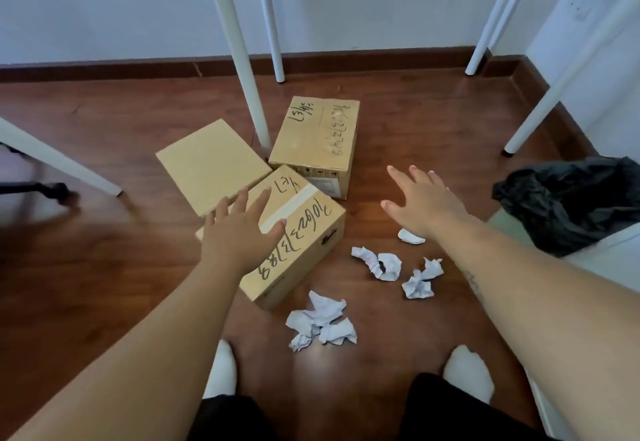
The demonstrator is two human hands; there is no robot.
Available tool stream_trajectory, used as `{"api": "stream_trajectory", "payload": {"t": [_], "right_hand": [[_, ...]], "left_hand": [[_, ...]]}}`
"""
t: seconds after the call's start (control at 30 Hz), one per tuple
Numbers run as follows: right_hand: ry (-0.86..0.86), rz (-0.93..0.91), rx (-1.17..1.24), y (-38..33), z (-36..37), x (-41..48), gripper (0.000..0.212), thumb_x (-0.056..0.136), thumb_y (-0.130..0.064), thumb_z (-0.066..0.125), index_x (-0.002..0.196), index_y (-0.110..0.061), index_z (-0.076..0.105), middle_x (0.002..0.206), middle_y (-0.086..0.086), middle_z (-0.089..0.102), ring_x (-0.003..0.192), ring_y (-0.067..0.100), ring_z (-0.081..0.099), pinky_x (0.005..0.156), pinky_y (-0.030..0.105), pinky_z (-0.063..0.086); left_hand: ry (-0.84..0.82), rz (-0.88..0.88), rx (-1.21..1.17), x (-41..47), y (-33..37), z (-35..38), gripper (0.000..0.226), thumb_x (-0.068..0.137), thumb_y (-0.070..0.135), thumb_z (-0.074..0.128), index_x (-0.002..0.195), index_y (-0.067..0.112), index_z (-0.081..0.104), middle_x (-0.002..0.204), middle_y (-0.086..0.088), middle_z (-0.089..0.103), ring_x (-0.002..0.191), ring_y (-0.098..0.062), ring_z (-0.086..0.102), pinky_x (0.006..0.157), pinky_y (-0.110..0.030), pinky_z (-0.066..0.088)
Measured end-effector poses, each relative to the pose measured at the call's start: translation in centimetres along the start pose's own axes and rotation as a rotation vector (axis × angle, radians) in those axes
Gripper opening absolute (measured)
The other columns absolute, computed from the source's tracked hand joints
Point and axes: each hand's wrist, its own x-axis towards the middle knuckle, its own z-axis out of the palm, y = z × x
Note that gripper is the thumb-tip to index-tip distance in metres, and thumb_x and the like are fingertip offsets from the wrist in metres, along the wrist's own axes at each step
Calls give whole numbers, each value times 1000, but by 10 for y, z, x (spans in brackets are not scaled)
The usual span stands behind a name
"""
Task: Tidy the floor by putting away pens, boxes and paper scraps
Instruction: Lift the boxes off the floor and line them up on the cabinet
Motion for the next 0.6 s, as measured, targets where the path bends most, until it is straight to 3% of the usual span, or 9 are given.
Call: {"api": "stream_trajectory", "payload": {"t": [0.6], "right_hand": [[-215, 17, 105, -42, 123, 94, 70, 93, -55, 44, 152, -40, 10, 163, 0, 6, 149, 32, 2, 119, 50, 15]], "left_hand": [[-213, -289, -182, 32, -51, 122, 71, 87, 70, 32, 150, 49, 6, 164, 3, 0, 148, -36, 2, 119, -52, 10]]}}
